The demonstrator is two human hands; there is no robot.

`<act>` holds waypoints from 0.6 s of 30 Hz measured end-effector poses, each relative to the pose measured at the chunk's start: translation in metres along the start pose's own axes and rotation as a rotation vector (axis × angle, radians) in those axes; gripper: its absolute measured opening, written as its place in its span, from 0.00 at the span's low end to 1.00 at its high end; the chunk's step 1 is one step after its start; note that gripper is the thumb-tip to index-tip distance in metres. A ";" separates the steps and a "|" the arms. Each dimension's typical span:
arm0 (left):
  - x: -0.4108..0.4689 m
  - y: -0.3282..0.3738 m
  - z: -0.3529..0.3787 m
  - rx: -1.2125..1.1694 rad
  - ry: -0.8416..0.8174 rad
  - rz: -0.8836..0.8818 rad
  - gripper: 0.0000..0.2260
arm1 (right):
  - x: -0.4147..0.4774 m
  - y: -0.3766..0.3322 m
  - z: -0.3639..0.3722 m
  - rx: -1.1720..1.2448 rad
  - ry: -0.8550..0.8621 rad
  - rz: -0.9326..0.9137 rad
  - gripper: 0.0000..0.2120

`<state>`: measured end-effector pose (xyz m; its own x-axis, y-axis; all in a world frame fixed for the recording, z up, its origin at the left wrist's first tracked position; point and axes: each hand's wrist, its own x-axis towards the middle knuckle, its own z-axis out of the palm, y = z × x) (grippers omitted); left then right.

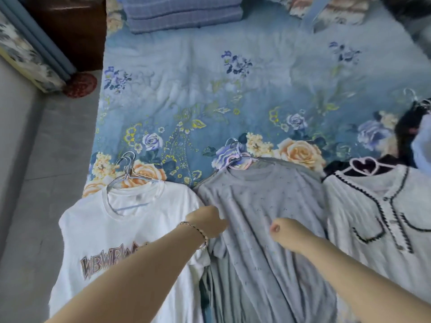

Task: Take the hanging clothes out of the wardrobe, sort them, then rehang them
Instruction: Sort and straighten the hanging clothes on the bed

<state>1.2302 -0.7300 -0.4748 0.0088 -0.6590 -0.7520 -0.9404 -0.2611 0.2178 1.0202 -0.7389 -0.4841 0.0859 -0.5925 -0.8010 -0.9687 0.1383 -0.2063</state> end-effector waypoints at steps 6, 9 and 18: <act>-0.059 0.190 0.035 0.038 0.033 0.109 0.17 | -0.096 0.185 -0.055 0.081 0.129 0.044 0.08; -0.082 0.279 0.063 0.008 0.046 0.138 0.16 | -0.143 0.281 -0.074 0.102 0.152 0.092 0.11; -0.116 0.487 0.120 0.120 0.038 0.259 0.14 | -0.221 0.489 -0.121 0.139 0.242 0.248 0.09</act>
<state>0.7307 -0.6964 -0.3562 -0.2265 -0.7195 -0.6565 -0.9464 0.0031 0.3231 0.4994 -0.6363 -0.3402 -0.2214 -0.6954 -0.6837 -0.9106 0.3982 -0.1101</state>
